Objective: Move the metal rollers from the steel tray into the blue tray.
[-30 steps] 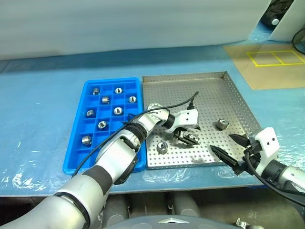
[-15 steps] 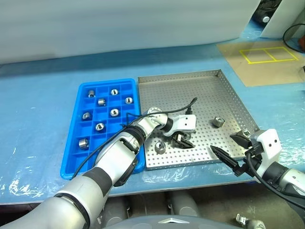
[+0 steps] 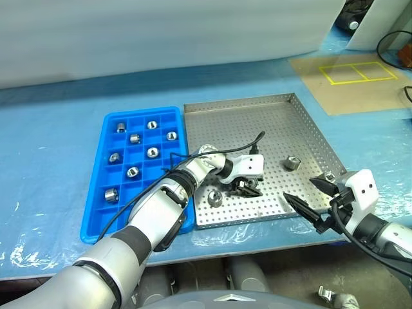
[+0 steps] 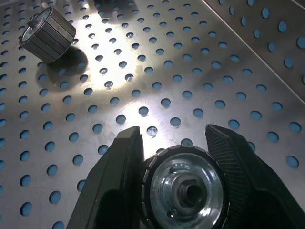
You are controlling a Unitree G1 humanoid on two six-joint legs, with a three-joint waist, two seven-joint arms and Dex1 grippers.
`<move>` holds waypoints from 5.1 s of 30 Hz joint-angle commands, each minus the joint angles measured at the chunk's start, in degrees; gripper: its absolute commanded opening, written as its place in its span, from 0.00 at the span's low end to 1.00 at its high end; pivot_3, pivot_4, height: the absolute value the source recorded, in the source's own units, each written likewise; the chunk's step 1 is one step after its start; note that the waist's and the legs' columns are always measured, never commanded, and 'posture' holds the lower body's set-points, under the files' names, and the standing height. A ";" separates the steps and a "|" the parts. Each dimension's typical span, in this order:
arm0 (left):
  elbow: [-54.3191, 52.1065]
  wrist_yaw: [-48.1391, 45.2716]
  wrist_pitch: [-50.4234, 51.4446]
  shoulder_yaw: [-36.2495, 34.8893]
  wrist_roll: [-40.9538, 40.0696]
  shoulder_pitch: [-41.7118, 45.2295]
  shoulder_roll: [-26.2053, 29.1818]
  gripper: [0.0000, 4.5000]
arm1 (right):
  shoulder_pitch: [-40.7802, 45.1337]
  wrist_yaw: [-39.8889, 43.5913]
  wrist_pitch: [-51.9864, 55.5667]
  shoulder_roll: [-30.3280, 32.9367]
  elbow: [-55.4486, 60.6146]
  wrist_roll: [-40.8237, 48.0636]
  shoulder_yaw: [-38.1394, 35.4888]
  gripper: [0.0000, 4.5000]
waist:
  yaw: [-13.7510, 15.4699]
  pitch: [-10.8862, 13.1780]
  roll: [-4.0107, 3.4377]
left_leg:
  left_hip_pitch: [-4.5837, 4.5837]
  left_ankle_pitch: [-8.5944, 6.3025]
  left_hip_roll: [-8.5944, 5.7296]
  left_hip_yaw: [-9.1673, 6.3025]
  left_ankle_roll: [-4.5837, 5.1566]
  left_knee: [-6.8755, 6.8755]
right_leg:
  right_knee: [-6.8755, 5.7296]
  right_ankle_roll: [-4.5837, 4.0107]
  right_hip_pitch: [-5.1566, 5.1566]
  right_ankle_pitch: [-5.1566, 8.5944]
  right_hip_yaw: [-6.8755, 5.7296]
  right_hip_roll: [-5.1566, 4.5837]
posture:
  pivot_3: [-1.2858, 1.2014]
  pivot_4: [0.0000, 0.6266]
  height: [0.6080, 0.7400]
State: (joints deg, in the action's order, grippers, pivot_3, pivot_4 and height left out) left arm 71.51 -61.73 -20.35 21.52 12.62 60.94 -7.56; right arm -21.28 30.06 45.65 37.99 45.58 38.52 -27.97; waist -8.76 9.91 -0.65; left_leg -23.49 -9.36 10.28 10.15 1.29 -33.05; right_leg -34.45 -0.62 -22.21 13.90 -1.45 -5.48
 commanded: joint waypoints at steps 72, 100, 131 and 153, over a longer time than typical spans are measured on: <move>-83.99 -1.73 42.72 -19.26 -32.55 -47.26 50.41 0.86 | 52.47 30.69 -15.93 -5.27 -44.86 -16.71 35.32 1.00 | 14.69 0.02 -0.04 | 0.19 0.72 0.60 0.14 -1.17 0.81 | -1.22 -0.85 -0.90 -0.02 0.02 0.44 | 0.55 0.24 1.00; -80.10 -12.77 46.32 -9.46 -37.19 -31.72 45.20 0.86 | 32.08 27.71 -9.26 1.82 -31.62 -14.90 36.76 1.00 | 11.22 -0.01 -0.02 | 0.36 0.76 0.65 0.18 -1.23 0.78 | -1.25 -0.93 -0.79 -0.02 0.13 0.54 | 0.48 0.24 1.00; -84.84 -9.94 49.40 -11.77 -39.10 -36.17 48.69 0.87 | 36.69 31.57 -15.61 -0.62 -38.50 -20.87 43.76 0.37 | 11.75 -0.02 -0.01 | 0.39 0.77 0.65 0.14 -1.23 0.76 | -1.29 -0.94 -0.74 -0.02 0.09 0.53 | 0.51 0.24 1.00; -76.17 -5.89 46.51 -25.88 -37.68 -34.10 56.76 0.87 | 57.01 33.57 -17.34 -7.65 -42.73 -18.01 41.54 0.36 | 11.94 -0.01 0.01 | 0.28 0.78 0.67 0.10 -1.23 0.76 | -1.33 -0.97 -0.85 -0.01 0.03 0.55 | 0.55 0.24 1.00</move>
State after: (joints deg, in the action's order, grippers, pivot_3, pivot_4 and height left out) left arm -2.84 -68.30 26.21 -1.37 -24.24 27.45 47.59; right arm 33.78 63.60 30.63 31.67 4.12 20.87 13.14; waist 3.18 9.89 -0.64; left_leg -23.22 -8.58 10.94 10.25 0.06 -32.30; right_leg -35.79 -1.60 -23.08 13.89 -1.42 -4.94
